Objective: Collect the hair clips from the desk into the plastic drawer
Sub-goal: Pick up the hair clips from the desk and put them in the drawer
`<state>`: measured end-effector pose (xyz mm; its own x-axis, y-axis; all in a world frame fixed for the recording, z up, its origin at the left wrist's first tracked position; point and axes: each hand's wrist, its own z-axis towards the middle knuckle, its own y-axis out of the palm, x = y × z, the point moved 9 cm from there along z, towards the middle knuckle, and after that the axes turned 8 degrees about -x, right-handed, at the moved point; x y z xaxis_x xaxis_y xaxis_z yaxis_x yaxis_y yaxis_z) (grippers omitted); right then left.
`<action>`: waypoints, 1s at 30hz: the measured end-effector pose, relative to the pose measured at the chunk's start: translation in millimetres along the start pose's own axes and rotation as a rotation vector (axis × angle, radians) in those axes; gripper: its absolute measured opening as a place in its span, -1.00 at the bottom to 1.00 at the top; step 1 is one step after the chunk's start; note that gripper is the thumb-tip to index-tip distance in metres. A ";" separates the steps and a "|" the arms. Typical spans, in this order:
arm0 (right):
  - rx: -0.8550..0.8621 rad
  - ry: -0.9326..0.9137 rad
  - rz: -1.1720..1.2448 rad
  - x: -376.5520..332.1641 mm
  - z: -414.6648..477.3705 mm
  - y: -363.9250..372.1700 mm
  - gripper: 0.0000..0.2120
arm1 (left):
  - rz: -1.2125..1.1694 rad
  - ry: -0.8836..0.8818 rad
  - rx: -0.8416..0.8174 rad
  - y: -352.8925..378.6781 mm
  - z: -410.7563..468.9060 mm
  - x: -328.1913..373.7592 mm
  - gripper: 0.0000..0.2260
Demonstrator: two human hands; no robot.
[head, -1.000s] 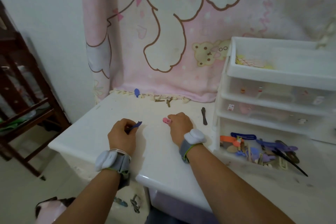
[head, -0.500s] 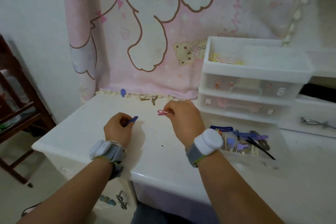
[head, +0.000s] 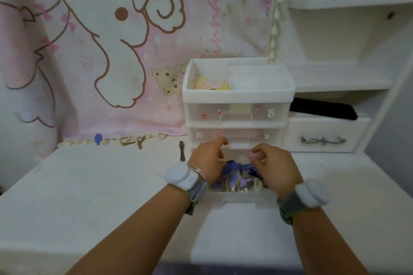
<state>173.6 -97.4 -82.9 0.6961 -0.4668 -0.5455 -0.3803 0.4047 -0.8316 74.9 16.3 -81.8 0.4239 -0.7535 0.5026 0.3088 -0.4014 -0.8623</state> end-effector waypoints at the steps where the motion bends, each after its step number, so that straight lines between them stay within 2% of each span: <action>1: -0.008 0.000 -0.044 0.7 1.0 0.1 -0.78 | 0.115 0.007 -0.018 1.2 -2.1 0.9 -0.60; 4: 0.037 -0.043 -0.081 -9.2 1.2 -2.0 -0.79 | 0.158 0.069 0.162 -28.2 -19.9 -6.2 -0.66; 7: 0.096 -0.139 0.066 -46.1 -2.6 0.3 -0.83 | 0.112 0.025 0.358 -71.2 -43.3 -43.2 -0.75; 11: 0.090 -0.352 0.235 -134.1 -15.2 27.1 -0.83 | 0.135 -0.146 0.416 -108.7 -67.5 -120.7 -0.76; 13: -0.005 -0.419 0.283 -176.8 -13.2 59.7 -0.75 | 0.151 -0.263 0.412 -122.0 -76.5 -161.7 -0.73; 15: -0.138 -0.379 0.240 -205.4 -0.4 105.1 -0.62 | 0.165 -0.364 0.391 -131.3 -82.9 -198.6 -0.67; 17: -0.198 -0.242 0.173 -214.8 17.2 144.4 -0.53 | 0.159 -0.434 0.380 -137.6 -87.7 -229.0 -0.58; 21: -0.147 0.050 -0.087 -191.1 67.6 189.4 -0.45 | 0.174 -0.503 0.371 -141.8 -87.7 -276.4 -0.54; 24: -0.058 0.223 -0.003 -164.5 86.3 193.6 -0.48 | 0.178 -0.474 0.368 -141.8 -72.4 -296.4 -0.54; 26: -0.096 0.224 -0.048 -160.3 89.9 198.8 -0.59 | 0.143 -0.504 0.366 -142.4 -55.9 -311.8 -0.52; 28: -0.158 0.110 -0.167 -167.6 92.0 202.0 -0.71 | 0.123 -0.577 0.342 -141.4 -40.2 -327.5 -0.48; 30: -0.177 -0.007 -0.232 -177.6 92.5 203.0 -0.72 | 0.153 -0.618 0.279 -136.6 -24.8 -339.8 -0.48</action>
<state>29.1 140.4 -145.2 0.7807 -0.5252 -0.3387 -0.3105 0.1443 -0.9395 -132.4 314.3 -136.3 0.8619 -0.3227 0.3911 0.3789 -0.1027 -0.9197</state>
